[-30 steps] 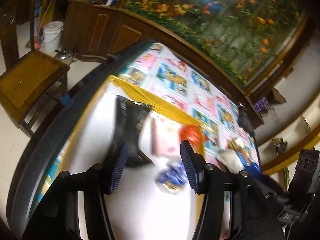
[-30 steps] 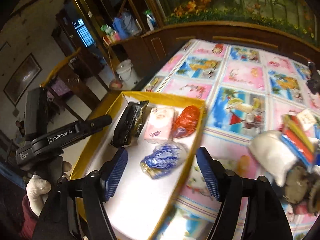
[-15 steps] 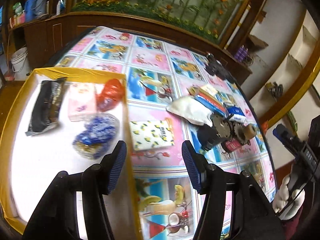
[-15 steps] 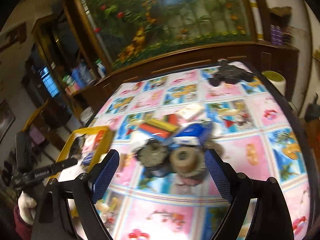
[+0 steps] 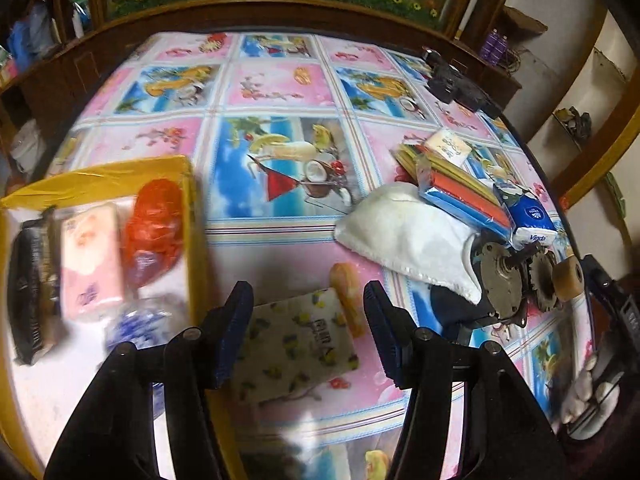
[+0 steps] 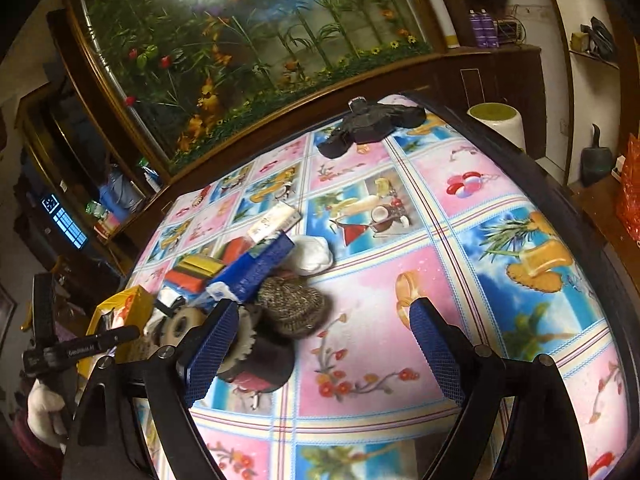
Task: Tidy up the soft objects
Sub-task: 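Move the left tool to the yellow-patterned tissue pack and close on it, then lift the yellow-patterned tissue pack with the left tool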
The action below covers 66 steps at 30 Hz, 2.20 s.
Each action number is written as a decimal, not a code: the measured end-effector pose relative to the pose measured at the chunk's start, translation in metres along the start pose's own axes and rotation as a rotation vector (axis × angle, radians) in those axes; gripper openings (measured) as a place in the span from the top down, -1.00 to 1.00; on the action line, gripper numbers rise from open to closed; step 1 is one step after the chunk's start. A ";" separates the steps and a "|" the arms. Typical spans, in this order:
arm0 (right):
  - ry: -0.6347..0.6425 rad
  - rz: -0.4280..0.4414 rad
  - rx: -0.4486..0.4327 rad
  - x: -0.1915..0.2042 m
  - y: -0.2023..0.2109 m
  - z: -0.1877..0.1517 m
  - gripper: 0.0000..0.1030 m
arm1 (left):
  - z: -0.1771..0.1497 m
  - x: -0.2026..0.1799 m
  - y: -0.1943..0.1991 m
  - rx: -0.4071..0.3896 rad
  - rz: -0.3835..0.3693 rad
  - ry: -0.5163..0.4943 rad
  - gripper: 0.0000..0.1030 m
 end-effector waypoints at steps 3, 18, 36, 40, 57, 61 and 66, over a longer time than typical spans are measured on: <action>0.005 -0.003 0.014 -0.002 -0.012 -0.001 -0.71 | -0.001 -0.006 -0.010 0.043 0.021 -0.043 -0.08; -0.049 -0.012 -0.022 -0.029 -0.010 0.007 -0.71 | -0.057 -0.056 0.031 0.068 0.012 -0.101 -0.20; -0.261 -0.055 -0.047 -0.086 0.000 0.021 -0.75 | -0.078 -0.096 0.007 -0.090 0.028 -0.126 -0.48; -0.237 -0.085 -0.024 -0.082 -0.006 0.022 -0.75 | -0.072 -0.086 0.006 -0.146 0.003 -0.061 -0.57; -0.101 -0.043 0.233 0.017 -0.042 0.049 -0.74 | -0.071 -0.064 0.008 -0.222 -0.064 0.058 -0.02; -0.006 -0.110 0.326 0.052 -0.073 0.060 -0.68 | -0.071 -0.064 0.007 -0.221 -0.065 0.055 -0.04; 0.151 -0.256 0.380 0.080 -0.102 0.059 -0.66 | -0.070 -0.067 0.007 -0.219 -0.058 0.044 -0.08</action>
Point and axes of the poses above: each gripper's, at about its wrist camera, not at the fingertips, and y roughly against the way its jaws point, x to its left, z to its top, the point moved 5 cm from there along -y, roughly the way its jaws point, and after that the axes turned 13 degrees about -y, right-handed, at the moved point
